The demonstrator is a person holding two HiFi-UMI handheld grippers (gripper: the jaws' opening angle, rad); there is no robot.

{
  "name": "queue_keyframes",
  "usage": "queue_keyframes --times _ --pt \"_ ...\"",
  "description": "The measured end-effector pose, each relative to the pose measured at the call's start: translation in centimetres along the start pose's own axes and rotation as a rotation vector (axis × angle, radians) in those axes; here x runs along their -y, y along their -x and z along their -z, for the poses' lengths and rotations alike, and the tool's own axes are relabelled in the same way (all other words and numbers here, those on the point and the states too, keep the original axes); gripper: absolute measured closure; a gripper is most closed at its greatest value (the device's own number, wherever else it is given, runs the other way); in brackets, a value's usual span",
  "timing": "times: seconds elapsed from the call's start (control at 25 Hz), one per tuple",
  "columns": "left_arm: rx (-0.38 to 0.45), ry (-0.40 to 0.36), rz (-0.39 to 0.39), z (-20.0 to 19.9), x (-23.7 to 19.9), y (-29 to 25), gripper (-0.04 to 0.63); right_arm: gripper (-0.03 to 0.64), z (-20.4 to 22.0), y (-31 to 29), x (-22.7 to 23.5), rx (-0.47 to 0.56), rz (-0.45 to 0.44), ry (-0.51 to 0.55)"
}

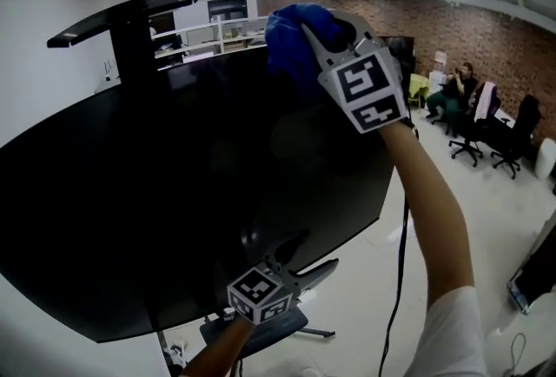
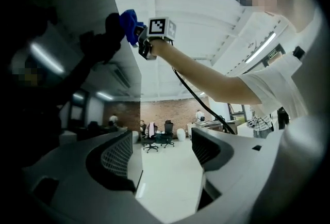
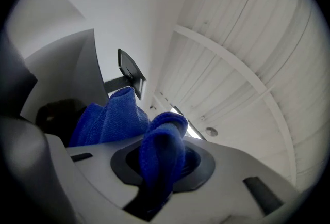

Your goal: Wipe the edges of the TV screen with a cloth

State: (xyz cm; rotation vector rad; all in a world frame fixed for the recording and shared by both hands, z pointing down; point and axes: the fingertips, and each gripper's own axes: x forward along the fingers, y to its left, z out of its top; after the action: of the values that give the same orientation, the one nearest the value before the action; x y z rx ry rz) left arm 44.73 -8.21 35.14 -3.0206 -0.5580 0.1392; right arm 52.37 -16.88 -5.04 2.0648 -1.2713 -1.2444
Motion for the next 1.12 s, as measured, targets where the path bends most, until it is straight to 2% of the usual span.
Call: queue_keyframes --times 0.28,0.4,0.52,0.6,0.68,0.84,0.96,1.12 --pt "-0.001 -0.009 0.184 0.7 2.8 -10.4 0.256 0.525 14.3 1.7 12.7 -0.267 0.161 0.028" --pt "0.004 -0.007 0.220 1.4 3.1 -13.5 0.256 0.526 20.0 2.9 17.4 -0.361 0.231 0.002" --pt "0.014 0.026 0.218 1.8 2.8 -15.6 0.256 0.526 25.3 4.1 21.1 -0.446 0.318 -0.060" --pt "0.001 0.019 0.222 3.1 2.1 -16.8 0.256 0.526 28.0 5.1 23.1 -0.474 0.388 -0.114" --pt "-0.024 0.018 0.248 4.2 2.2 -17.6 0.256 0.525 29.1 5.5 23.7 -0.474 0.414 -0.133" --pt "-0.030 0.047 0.268 5.8 2.5 -18.8 0.256 0.526 29.8 6.3 24.1 -0.516 0.400 -0.080" --pt "-0.019 0.086 0.254 6.9 2.2 -19.6 0.256 0.528 32.3 7.3 23.0 -0.517 0.363 -0.190" --pt "-0.017 0.124 0.264 8.6 2.3 -20.3 0.256 0.529 36.9 10.0 18.7 -0.534 0.325 -0.392"
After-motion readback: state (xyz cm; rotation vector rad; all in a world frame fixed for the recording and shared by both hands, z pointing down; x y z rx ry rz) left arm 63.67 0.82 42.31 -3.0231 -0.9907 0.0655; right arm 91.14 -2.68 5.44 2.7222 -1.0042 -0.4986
